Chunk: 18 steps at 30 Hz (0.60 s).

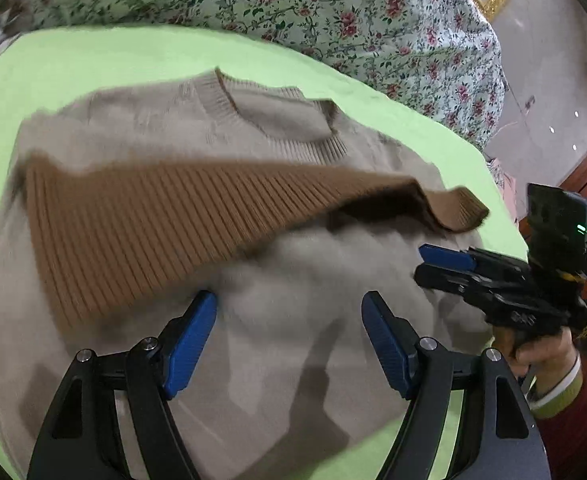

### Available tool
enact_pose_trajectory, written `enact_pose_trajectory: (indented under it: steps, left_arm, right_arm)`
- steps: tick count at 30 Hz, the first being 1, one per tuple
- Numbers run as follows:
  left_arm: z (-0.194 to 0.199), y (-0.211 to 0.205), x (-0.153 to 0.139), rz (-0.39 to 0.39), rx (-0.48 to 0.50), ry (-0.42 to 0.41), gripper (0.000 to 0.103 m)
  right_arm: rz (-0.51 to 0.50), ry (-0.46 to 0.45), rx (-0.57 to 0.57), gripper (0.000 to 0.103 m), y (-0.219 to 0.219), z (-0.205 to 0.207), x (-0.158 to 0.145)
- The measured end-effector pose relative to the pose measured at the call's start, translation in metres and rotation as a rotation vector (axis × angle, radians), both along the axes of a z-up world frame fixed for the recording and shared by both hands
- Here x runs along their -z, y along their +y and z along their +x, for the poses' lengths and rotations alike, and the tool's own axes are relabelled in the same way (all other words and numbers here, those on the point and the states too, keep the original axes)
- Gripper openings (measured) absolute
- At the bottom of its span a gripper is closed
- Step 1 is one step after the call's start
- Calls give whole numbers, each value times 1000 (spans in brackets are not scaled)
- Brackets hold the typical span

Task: Fold small clothes
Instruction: 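Release the hem and open both grippers over the folded sweater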

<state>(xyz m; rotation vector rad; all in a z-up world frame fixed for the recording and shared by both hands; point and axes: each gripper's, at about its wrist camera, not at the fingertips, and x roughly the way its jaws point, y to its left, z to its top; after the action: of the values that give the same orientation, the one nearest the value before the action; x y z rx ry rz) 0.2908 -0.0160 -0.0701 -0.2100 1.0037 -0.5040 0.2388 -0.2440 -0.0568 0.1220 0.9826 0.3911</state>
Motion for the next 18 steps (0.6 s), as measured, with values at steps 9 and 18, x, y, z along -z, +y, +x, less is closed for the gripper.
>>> enact_pose_trajectory:
  steps: [9,18]
  left_arm:
    - [87,72,-13,118,-222,-19,75]
    - [28,127,-23,23,-417,-40,80]
  right_arm:
    - [-4,-61,400,45,-94,48,-11]
    - [138,-158,549,60,-99,-29,-31]
